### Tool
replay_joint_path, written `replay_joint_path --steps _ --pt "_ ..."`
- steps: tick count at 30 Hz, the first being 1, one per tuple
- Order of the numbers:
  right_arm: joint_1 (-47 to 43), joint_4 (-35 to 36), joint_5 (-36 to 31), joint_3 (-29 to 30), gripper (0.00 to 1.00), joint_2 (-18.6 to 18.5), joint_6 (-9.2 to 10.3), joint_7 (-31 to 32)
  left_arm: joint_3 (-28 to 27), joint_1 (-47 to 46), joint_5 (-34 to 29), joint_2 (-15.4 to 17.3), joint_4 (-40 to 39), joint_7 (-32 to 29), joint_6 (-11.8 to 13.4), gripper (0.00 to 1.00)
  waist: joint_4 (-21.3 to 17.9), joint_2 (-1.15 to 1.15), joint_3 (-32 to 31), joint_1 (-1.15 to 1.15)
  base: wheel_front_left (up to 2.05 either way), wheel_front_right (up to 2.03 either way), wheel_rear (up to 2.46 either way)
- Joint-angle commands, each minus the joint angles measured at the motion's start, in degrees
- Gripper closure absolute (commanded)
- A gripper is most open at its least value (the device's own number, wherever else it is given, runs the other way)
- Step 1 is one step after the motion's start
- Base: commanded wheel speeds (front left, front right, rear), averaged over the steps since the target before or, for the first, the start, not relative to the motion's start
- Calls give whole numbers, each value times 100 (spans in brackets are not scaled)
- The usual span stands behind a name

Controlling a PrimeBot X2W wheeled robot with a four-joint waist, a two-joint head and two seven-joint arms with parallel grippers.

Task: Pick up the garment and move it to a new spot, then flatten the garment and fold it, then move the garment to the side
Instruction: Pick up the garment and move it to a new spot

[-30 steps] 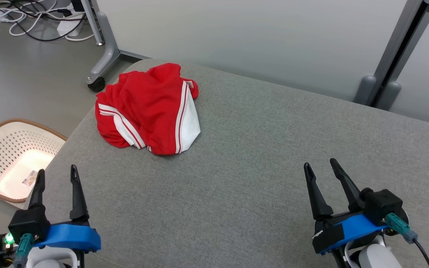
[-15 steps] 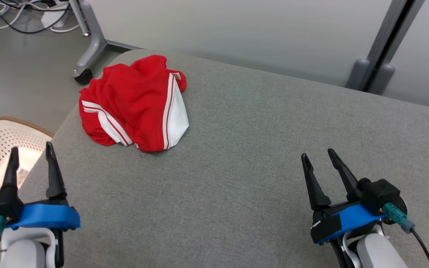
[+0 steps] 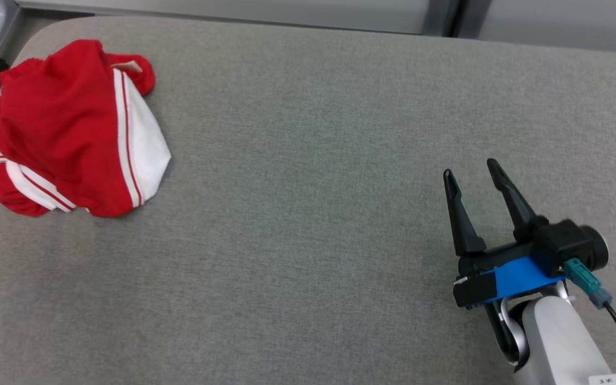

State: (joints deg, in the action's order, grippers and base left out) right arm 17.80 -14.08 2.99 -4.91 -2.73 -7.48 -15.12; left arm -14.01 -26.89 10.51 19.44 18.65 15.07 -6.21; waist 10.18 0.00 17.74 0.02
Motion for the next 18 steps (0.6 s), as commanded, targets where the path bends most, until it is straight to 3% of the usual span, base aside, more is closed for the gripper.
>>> replay_joint_path --steps 1,9,18 --pt "103 71 -22 24 0 -28 -3 7 -10 -181 57 118 96 5 -37 0 -69 0 97 -2 0 0 0" --pt "264 431 -97 -3 0 -26 -2 46 288 -1004 383 736 911 -411 -123 0 -424 0 671 -2 0 0 0" --pt "376 468 -182 42 0 -27 -2 47 1311 -1207 1281 875 1888 -1459 -128 0 -455 0 860 -2 0 0 0"
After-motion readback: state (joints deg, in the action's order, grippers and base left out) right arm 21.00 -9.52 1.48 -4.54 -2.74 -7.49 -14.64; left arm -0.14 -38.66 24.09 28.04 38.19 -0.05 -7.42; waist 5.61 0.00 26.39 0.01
